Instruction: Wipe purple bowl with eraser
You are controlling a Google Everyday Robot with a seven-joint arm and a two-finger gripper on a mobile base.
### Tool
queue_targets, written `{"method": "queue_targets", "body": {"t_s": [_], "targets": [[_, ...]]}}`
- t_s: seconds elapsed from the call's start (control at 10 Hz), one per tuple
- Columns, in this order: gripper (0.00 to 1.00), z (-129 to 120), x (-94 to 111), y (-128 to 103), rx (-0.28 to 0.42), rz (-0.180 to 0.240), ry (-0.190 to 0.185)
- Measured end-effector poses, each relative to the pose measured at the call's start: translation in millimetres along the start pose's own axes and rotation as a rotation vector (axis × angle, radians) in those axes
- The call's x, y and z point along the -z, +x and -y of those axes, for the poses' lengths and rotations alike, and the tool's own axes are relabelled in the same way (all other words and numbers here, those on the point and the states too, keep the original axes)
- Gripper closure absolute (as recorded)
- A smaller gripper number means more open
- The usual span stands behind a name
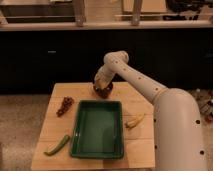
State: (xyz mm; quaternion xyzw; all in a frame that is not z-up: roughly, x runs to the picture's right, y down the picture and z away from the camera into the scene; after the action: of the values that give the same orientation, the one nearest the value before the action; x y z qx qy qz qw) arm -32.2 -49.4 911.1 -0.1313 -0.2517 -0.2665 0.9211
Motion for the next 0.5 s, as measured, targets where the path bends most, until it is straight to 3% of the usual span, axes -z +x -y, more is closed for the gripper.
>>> {"method": "queue_targets", "body": {"t_s": [0.5], "targets": [[1.0, -10, -7, -22, 0.035, 0.074, -0.036]]}}
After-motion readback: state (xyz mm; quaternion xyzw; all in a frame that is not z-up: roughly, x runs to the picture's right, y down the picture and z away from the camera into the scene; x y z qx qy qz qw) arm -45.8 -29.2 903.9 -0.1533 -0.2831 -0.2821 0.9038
